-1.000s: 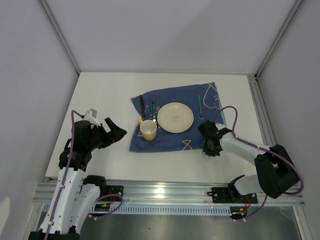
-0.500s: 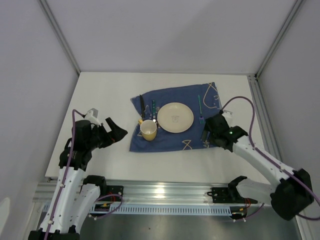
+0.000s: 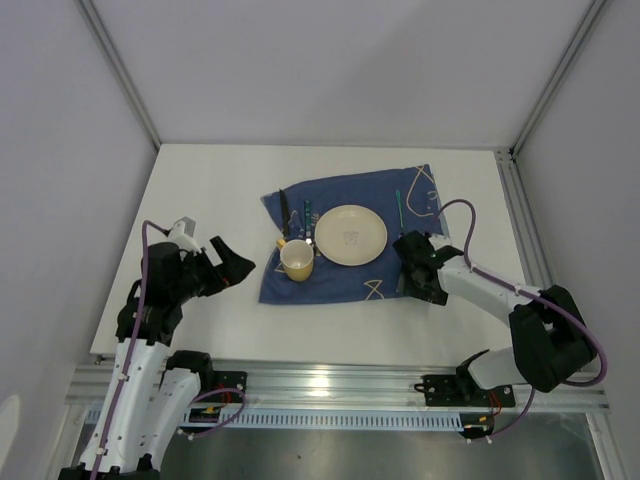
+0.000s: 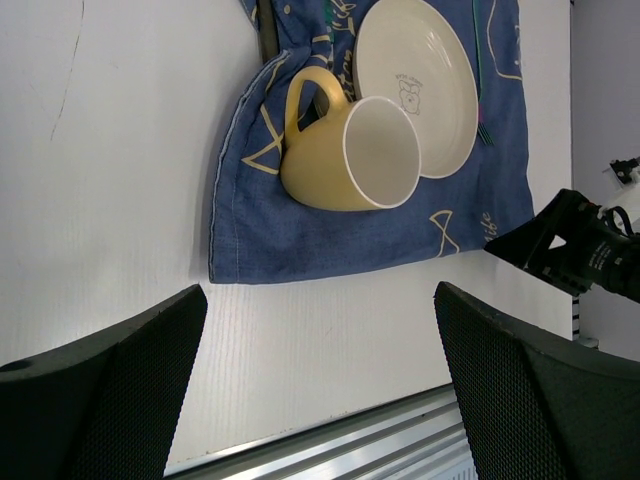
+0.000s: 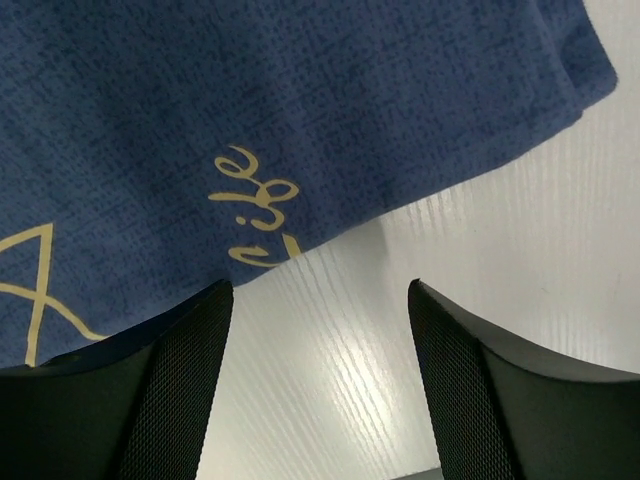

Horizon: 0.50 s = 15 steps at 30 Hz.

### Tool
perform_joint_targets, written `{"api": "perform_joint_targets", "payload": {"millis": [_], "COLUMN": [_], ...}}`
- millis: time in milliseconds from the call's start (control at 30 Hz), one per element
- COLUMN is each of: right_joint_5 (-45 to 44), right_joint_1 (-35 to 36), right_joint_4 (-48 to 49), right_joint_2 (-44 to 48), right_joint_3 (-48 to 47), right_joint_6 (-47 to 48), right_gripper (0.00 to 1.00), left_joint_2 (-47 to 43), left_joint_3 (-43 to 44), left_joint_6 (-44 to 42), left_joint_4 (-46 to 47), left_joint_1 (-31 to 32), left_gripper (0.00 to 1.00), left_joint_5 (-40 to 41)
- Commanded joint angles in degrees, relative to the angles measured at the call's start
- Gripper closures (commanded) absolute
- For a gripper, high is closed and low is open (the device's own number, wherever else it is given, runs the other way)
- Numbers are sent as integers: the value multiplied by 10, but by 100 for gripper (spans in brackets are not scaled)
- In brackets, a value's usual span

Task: Set the dinner table for one person
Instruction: Move the napkin to the center of the board.

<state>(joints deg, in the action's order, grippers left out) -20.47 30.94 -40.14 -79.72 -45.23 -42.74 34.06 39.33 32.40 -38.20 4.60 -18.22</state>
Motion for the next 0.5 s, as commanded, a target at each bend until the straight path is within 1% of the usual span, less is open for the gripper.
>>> {"api": "perform_joint_targets", "payload": {"millis": [0, 233, 367, 433, 467], "right_joint_5": [-2, 17, 17, 17, 17], "right_joint_1": [-2, -5, -7, -10, -11], "right_joint_4": [32, 61, 68, 70, 73], "right_joint_2": [-24, -92, -121, -129, -134], "right_joint_3": [-13, -23, -36, -37, -37], "right_joint_6": [-16, -23, -20, -17, -17], "right_gripper": [26, 28, 33, 42, 53], "left_joint_2": [-3, -3, -7, -6, -6], "left_joint_3": [15, 13, 12, 13, 13], "left_joint_6": [-15, -17, -19, -19, -20], "left_joint_4": [15, 18, 20, 19, 20], "left_joint_1": [4, 6, 11, 15, 16], "left_gripper": [1, 1, 1, 1, 1], "left_joint_5": [-10, -16, -16, -16, -16]}}
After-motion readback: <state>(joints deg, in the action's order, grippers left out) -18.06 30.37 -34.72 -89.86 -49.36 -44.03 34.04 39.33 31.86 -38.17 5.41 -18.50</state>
